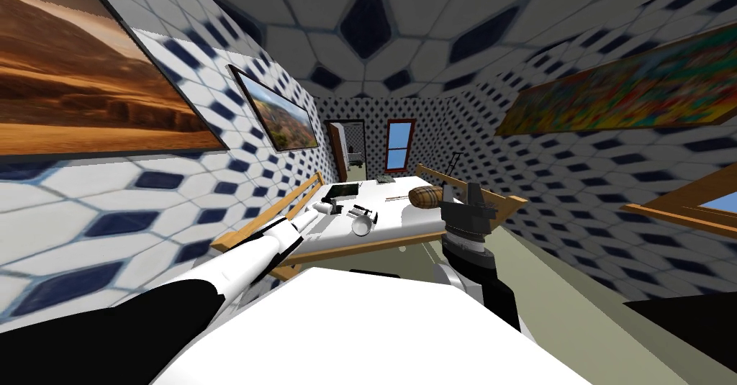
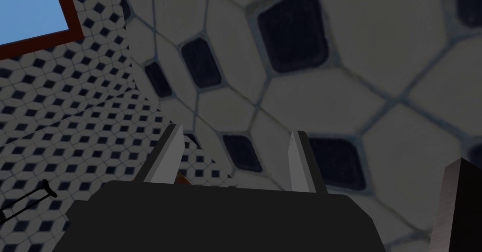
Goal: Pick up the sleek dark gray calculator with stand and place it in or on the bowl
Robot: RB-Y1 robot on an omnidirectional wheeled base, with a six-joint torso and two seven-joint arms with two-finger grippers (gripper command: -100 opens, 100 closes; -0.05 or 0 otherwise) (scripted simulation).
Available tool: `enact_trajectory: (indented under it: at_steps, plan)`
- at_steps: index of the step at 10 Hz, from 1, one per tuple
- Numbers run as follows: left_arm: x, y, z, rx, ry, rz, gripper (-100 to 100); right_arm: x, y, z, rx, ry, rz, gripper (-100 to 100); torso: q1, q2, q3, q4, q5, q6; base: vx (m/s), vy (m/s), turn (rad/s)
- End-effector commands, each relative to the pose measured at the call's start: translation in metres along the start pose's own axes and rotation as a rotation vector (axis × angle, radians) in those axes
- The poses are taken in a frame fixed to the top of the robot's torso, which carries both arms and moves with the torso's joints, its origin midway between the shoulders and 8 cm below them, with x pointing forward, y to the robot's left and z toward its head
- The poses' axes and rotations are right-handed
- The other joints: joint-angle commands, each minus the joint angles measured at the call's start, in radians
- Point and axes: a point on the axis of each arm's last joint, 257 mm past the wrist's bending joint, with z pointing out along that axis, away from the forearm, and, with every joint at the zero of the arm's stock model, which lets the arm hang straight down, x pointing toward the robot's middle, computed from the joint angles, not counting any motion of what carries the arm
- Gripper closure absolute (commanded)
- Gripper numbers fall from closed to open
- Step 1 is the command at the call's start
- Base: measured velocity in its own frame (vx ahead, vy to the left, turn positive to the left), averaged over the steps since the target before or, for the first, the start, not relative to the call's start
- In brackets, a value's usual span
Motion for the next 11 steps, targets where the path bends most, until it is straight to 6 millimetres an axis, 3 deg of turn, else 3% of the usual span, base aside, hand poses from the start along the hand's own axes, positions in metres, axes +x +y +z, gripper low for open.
enact_trajectory:
  at_steps: [1, 2, 3, 4, 5, 6, 7, 9, 10, 11]
  plan:
    - [0.000, 0.000, 0.000, 0.000, 0.000, 0.000, -100, 0.000, 0.000, 0.000, 0.000, 0.000, 0.000, 0, 0.000, 0.000, 0.000, 0.000, 0.000, 0.000, 0.011, 0.092, -0.013]
    - [0.000, 0.000, 0.000, -0.002, 0.000, 0.000, 0, 0.000, 0.000, 0.000, 0.000, 0.000, 0.000, 0, -0.005, 0.000, 0.000, 0.000, -0.001, 0.000, 0.001, 0.017, 0.000]
    - [-0.024, 0.003, -0.001, 0.000, -0.030, -0.029, -100, 0.000, 0.000, 0.000, 0.000, 0.000, 0.000, 0, -0.010, 0.000, 0.000, 0.000, -0.002, 0.000, -0.029, 0.010, -0.318]
    - [-0.024, 0.003, -0.001, 0.000, -0.030, -0.029, -100, 0.000, 0.000, 0.000, 0.000, 0.000, 0.000, 0, -0.012, 0.002, 0.001, 0.000, -0.002, 0.002, -0.038, 0.017, -0.152]
    - [-0.048, 0.006, -0.002, 0.002, -0.060, -0.058, -100, 0.000, 0.000, 0.000, 0.000, 0.000, 0.000, 0, -0.011, 0.003, 0.001, 0.000, -0.002, 0.000, -0.047, 0.003, -0.225]
    - [-0.060, 0.007, -0.003, 0.004, -0.076, -0.072, -100, 0.000, 0.000, 0.000, 0.000, 0.000, 0.000, 0, -0.012, 0.003, 0.002, 0.001, -0.003, 0.001, -0.052, 0.007, -0.282]
    - [-0.060, 0.007, -0.003, 0.004, -0.076, -0.072, -100, 0.000, 0.000, 0.000, 0.000, 0.000, 0.000, 0, -0.012, 0.004, 0.002, 0.001, -0.003, 0.001, -0.031, 0.012, -0.079]
    - [-0.084, 0.011, -0.006, 0.007, -0.106, -0.100, -100, 0.000, 0.000, 0.000, 0.000, 0.000, 0.000, 0, -0.012, 0.002, 0.001, 0.000, -0.002, 0.001, -0.025, 0.005, -0.156]
    - [-0.108, 0.014, -0.009, 0.010, -0.137, -0.128, -100, 0.000, 0.000, 0.000, 0.000, 0.000, 0.000, 0, -0.012, 0.002, 0.001, 0.000, -0.003, 0.001, -0.048, 0.001, -0.329]
    - [-0.108, 0.014, -0.009, 0.010, -0.137, -0.128, -100, 0.000, 0.000, 0.000, 0.000, 0.000, 0.000, 0, -0.012, 0.003, 0.002, 0.001, -0.003, 0.001, -0.043, 0.007, -0.179]
